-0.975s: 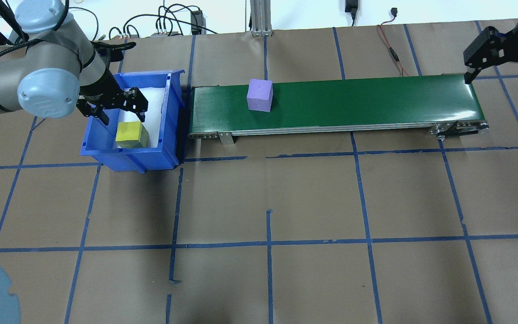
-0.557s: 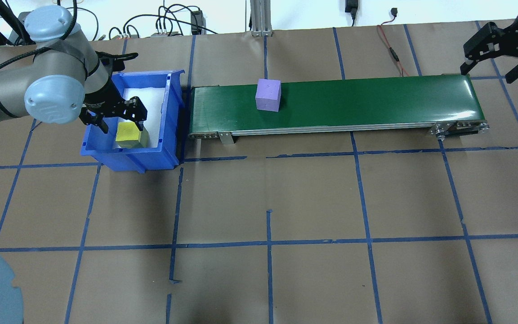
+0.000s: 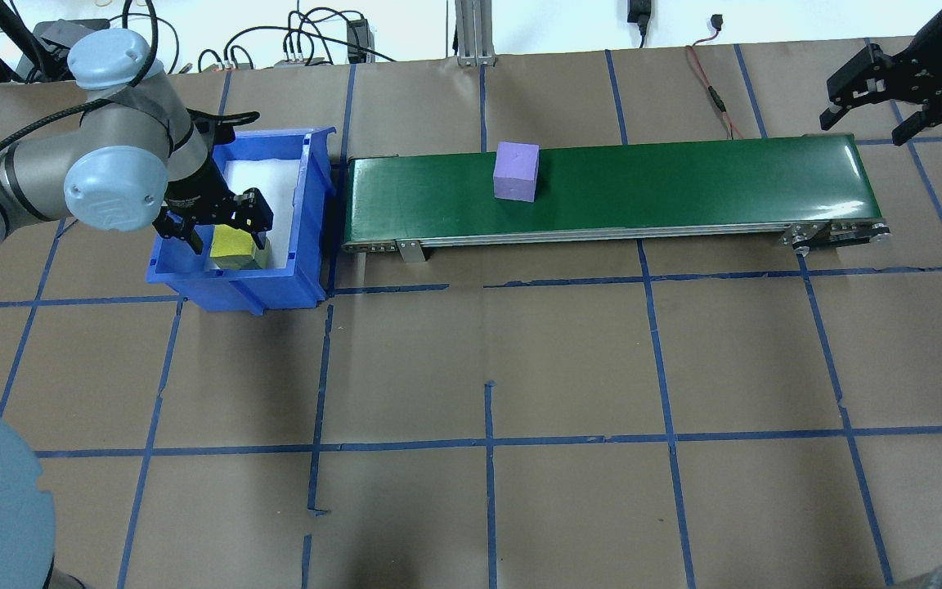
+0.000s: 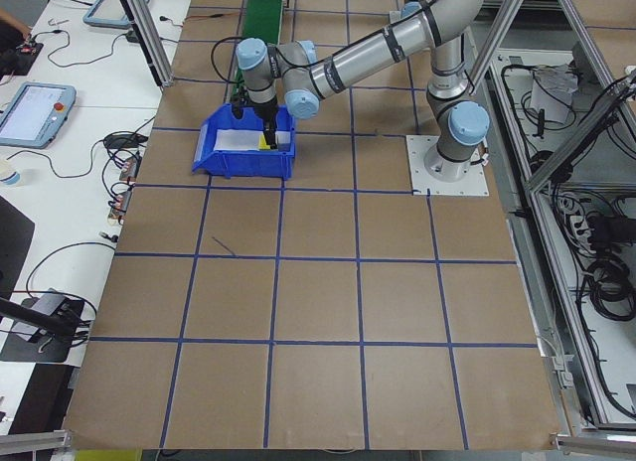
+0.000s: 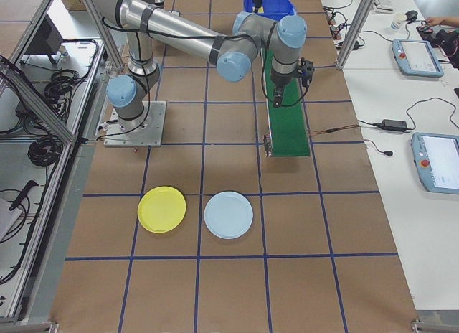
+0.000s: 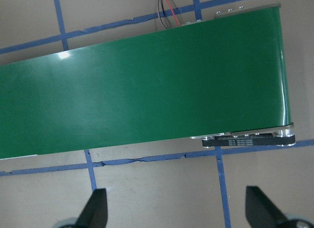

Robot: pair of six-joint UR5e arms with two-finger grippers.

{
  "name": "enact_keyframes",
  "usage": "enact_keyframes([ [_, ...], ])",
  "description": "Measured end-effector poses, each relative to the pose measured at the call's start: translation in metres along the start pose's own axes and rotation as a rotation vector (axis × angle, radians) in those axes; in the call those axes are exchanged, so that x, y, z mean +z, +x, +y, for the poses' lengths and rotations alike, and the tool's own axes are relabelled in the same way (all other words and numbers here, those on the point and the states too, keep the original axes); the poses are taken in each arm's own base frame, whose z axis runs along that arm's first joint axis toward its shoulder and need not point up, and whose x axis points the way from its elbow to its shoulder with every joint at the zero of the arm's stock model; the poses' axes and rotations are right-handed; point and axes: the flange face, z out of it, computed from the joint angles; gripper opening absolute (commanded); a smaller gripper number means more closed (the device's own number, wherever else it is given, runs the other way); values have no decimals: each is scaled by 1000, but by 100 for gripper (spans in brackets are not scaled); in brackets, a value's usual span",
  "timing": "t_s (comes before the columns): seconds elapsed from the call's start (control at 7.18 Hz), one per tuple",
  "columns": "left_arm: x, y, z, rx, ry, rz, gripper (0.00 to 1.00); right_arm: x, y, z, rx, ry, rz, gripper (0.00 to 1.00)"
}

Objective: Move block left to right into plate

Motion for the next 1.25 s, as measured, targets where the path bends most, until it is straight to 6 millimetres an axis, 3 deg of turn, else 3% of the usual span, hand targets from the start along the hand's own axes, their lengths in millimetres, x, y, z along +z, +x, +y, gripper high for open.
enact_keyframes([
  [0.56, 20, 1, -14, 8, 25, 9, 89, 18, -1, -14, -9, 52, -74, 100],
  [0.84, 27, 1, -18, 13, 30, 11, 69, 25, 0, -18, -10, 57, -91, 100],
  [1.11, 2, 1, -21, 42, 98, 18, 62, 35, -2, -21, -8, 65, -148, 100],
  [1.25, -28, 4, -18, 61, 163, 40, 63, 39, -4, -21, -7, 67, -174, 100],
])
